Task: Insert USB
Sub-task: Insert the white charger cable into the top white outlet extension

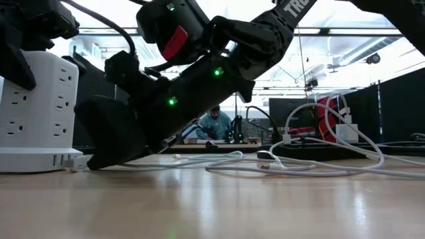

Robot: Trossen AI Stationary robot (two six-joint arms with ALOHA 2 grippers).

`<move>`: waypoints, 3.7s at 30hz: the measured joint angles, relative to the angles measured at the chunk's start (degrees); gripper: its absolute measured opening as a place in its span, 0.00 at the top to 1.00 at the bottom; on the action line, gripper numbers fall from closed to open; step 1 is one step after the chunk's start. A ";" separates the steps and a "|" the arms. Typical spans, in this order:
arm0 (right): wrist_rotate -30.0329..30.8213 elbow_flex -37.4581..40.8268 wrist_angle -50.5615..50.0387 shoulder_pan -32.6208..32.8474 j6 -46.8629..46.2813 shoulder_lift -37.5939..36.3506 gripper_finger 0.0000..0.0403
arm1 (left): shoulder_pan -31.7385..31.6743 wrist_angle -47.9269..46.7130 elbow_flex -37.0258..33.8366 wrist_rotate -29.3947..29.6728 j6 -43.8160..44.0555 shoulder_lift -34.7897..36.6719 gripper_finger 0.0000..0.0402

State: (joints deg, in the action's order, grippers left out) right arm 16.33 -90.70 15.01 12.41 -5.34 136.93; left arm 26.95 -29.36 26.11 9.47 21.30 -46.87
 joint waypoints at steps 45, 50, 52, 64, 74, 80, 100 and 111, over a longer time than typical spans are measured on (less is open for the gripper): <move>1.03 0.11 1.81 1.33 -0.09 -0.03 1.00 | -0.03 0.39 -0.02 0.14 0.21 0.09 0.31; 0.13 0.09 1.09 1.09 0.38 -0.03 1.00 | -0.03 0.42 -0.02 0.22 0.24 0.09 0.31; 0.16 0.09 1.11 0.97 0.42 -0.03 1.00 | -0.03 0.42 -0.02 0.24 0.25 0.09 0.31; -0.73 0.09 1.32 0.67 0.39 -0.03 1.00 | -0.03 0.48 -0.02 0.33 0.83 0.09 0.31; -1.65 0.09 1.45 0.30 0.65 0.02 1.00 | -0.03 0.66 -0.04 0.33 0.22 0.09 0.31; -2.36 0.09 1.24 0.17 0.94 0.02 1.00 | -0.03 0.68 -0.04 0.33 0.22 0.09 0.31; -1.92 -0.07 1.17 -0.03 3.24 0.57 1.00 | -0.01 0.88 -0.04 0.39 -0.67 0.09 0.31; 1.79 -0.76 1.64 0.20 7.23 0.67 1.00 | -0.01 1.00 -0.04 0.44 -0.72 0.09 0.31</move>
State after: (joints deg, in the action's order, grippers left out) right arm 18.12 -91.46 16.64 12.61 1.89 137.60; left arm 26.94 -28.36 26.06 9.91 20.58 -46.78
